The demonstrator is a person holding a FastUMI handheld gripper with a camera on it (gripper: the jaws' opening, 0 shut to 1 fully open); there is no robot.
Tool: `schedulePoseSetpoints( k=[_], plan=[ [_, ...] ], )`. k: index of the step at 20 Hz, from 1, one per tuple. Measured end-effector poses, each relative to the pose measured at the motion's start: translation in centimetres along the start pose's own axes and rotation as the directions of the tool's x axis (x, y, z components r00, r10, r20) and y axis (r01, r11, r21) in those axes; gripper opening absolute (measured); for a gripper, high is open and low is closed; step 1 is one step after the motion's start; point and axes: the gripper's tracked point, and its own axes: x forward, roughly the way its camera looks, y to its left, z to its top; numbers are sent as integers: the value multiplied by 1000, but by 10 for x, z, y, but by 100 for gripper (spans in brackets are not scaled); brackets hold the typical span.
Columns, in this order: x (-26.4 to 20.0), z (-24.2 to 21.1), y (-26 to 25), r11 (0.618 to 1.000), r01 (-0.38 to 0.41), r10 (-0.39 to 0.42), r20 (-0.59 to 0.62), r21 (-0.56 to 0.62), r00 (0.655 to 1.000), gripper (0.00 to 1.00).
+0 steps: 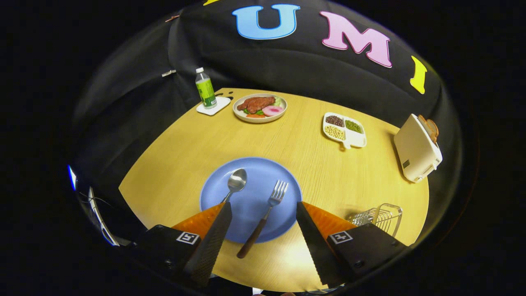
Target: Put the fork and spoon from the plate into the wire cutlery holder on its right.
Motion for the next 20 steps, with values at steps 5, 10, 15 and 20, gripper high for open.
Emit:
schedulePoseSetpoints(
  k=[5,10,15,20],
  plan=[
    [28,-28,7,999,10,-13,-68,-52,998,98],
    [53,-61,4,999,33,-38,-199,-28,979,75],
    [60,-75,3,998,46,-34,-304,33,952,38],
    [62,-73,5,996,7,22,-339,84,940,16]
  ],
)
